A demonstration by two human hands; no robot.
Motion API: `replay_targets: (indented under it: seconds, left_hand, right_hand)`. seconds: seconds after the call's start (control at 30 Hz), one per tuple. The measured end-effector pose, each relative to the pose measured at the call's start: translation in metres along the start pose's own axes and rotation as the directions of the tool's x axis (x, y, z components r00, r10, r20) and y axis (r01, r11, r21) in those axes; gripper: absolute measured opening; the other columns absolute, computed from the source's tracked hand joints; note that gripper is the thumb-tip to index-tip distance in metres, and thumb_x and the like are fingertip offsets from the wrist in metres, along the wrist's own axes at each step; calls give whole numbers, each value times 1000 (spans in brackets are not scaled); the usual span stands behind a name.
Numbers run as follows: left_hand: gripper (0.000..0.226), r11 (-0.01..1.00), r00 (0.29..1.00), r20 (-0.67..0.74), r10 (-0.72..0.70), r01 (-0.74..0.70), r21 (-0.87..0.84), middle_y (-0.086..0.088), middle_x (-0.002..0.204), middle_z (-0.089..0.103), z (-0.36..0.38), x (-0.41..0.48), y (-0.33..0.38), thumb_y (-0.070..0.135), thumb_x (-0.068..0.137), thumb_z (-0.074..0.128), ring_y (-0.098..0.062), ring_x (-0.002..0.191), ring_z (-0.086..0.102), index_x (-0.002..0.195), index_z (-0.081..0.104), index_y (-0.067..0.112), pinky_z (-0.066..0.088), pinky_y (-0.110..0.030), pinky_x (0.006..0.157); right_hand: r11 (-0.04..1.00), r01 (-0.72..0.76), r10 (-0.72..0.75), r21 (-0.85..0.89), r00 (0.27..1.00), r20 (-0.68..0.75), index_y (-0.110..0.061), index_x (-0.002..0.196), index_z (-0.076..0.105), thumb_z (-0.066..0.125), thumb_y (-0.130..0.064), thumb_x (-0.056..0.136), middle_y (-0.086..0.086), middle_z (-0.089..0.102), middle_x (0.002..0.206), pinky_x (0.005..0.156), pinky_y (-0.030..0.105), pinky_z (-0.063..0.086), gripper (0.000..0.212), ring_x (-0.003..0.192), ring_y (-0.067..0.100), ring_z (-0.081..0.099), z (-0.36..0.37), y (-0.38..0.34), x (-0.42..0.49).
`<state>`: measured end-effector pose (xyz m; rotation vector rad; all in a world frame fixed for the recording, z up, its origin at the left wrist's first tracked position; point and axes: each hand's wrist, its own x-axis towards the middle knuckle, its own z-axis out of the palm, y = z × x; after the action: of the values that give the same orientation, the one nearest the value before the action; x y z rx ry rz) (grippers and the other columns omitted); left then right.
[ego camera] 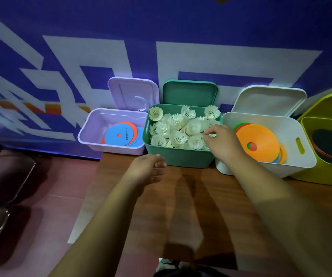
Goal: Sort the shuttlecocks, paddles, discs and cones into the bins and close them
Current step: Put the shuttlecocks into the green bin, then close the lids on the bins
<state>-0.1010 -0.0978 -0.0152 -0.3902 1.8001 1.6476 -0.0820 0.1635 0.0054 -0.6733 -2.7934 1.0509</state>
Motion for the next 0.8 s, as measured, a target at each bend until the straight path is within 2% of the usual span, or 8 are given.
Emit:
replay_targets:
  seconds: [0.1,0.23,0.43,0.6,0.73,0.8]
  left_hand:
    - [26,1000,999,-39,15,-14,21,-5,92,74,2,-9,5,29,102,63,-19,74,67,114,72,9,55,-37,73]
    - [23,995,989,-109,98,-94,47,-6,91,73,6,-23,24,24,101,63,-20,72,63,113,73,7,52,-35,71]
    - [20,981,962,-193,194,-186,57,-11,104,78,4,-35,43,24,101,61,-21,78,68,110,76,14,58,-36,73]
    - [19,974,943,-243,225,-222,42,-6,98,79,0,-46,55,23,100,62,-18,74,70,109,78,16,58,-34,71]
    - [19,967,930,-270,248,-256,6,-6,96,78,-6,-47,74,20,101,61,-20,72,69,109,77,13,57,-30,64]
    - [19,963,924,-276,263,-270,14,-8,101,79,-12,-45,84,21,101,62,-22,77,69,108,77,13,58,-33,69]
  right_hand:
    - [997,23,-24,74,1000,6,-29,99,71,62,-26,98,-2,61,124,82,31,44,10,102,19,61,4,-1,-1]
    - [979,43,-48,197,999,22,-28,94,71,59,-31,100,-7,66,115,85,32,49,14,103,16,63,5,-10,3]
    - [958,84,-113,273,990,90,-22,96,73,59,-29,102,-11,70,104,68,18,43,16,94,13,65,7,-36,13]
    - [951,134,-181,278,972,150,-26,91,70,58,-33,102,-13,70,96,66,26,50,18,85,11,66,0,-62,15]
    - [947,186,-226,262,965,135,-27,87,70,58,-33,100,-10,71,95,73,35,57,19,83,16,68,-8,-80,26]
    - [947,187,-225,261,967,120,-26,87,70,56,-34,100,-5,70,90,70,38,57,20,80,22,68,-11,-91,34]
